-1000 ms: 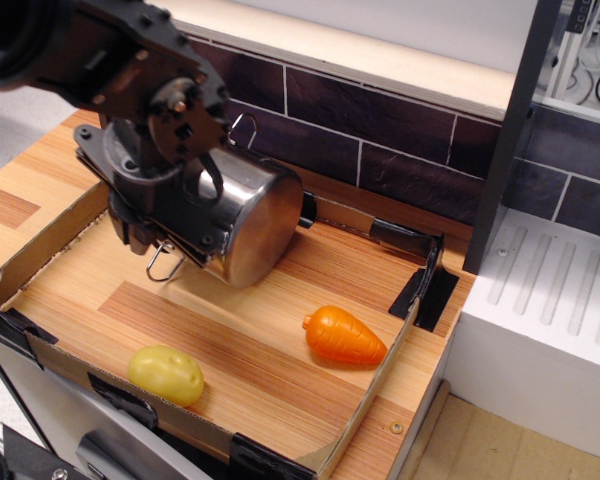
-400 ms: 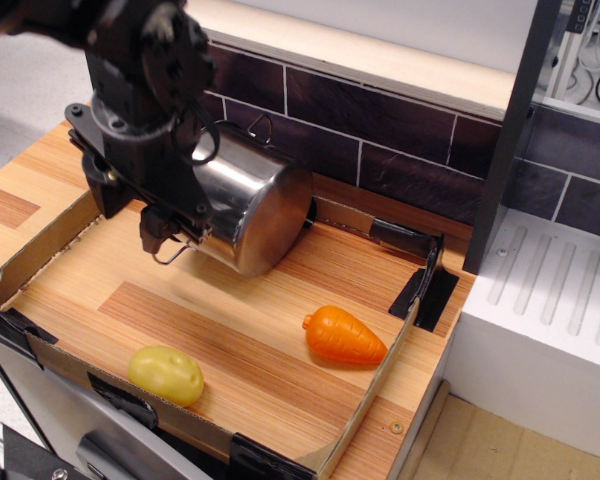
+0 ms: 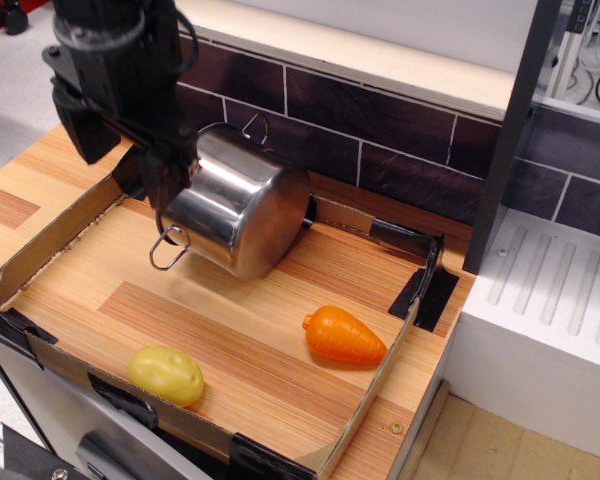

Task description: Topple metal pot

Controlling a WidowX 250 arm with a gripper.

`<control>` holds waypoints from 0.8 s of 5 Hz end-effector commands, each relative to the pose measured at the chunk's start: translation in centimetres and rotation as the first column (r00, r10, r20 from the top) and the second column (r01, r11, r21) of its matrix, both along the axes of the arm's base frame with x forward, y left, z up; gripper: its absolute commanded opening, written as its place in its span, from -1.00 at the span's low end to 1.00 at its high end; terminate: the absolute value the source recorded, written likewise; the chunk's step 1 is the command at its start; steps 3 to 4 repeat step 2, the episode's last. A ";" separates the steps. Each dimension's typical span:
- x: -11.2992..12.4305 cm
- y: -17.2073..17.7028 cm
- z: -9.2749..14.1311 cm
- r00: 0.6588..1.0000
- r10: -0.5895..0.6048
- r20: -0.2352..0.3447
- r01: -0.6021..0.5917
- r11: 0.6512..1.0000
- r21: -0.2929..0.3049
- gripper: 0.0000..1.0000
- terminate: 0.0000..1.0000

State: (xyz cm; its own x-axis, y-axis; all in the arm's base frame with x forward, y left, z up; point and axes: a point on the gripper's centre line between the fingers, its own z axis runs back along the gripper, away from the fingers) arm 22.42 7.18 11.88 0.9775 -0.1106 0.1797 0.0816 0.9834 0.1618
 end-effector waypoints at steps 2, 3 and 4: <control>0.1 1.1 2.6 0.999 0.007 0.054 -0.005 1.000 -0.027 1.00 1.00; 0.1 1.1 2.6 0.999 0.007 0.054 -0.005 1.000 -0.027 1.00 1.00; 0.1 1.1 2.6 0.999 0.007 0.054 -0.005 1.000 -0.027 1.00 1.00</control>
